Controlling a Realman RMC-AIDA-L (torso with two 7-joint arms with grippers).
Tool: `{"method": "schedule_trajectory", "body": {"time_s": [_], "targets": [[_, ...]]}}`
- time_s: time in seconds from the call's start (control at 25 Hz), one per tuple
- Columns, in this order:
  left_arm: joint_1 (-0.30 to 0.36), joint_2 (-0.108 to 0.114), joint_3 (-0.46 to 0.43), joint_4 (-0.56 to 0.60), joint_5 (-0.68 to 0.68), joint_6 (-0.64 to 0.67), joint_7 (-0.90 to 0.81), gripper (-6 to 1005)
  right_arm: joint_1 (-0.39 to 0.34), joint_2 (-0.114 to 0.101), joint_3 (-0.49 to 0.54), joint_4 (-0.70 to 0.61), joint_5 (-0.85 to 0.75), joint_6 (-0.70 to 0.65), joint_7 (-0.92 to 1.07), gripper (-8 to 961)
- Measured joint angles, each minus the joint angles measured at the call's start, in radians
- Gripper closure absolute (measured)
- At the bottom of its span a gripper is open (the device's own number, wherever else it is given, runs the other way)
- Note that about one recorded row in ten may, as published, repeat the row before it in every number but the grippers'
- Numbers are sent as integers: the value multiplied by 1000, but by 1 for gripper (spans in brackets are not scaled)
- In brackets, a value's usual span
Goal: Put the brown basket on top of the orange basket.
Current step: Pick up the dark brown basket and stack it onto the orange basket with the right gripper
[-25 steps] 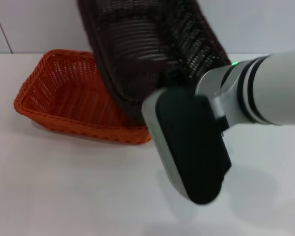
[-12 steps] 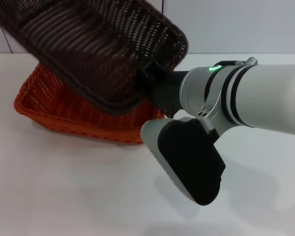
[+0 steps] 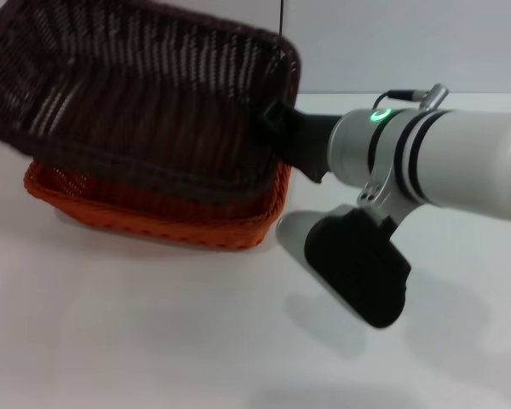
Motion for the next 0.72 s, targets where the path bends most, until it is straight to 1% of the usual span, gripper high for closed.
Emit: {"method": "schedule_trajectory", "body": {"time_s": [0.2, 0.44, 0.72], "targets": [[-5, -1, 1, 3, 1, 1, -1, 213, 5, -2, 38, 26, 9, 23, -3, 805], [-13, -1, 1, 5, -1, 0, -1, 213, 9, -6, 57, 87, 110, 31, -97, 805], [-18, 0, 1, 6, -5, -5, -1, 213, 21, -9, 64, 125, 154, 26, -98, 805]]}}
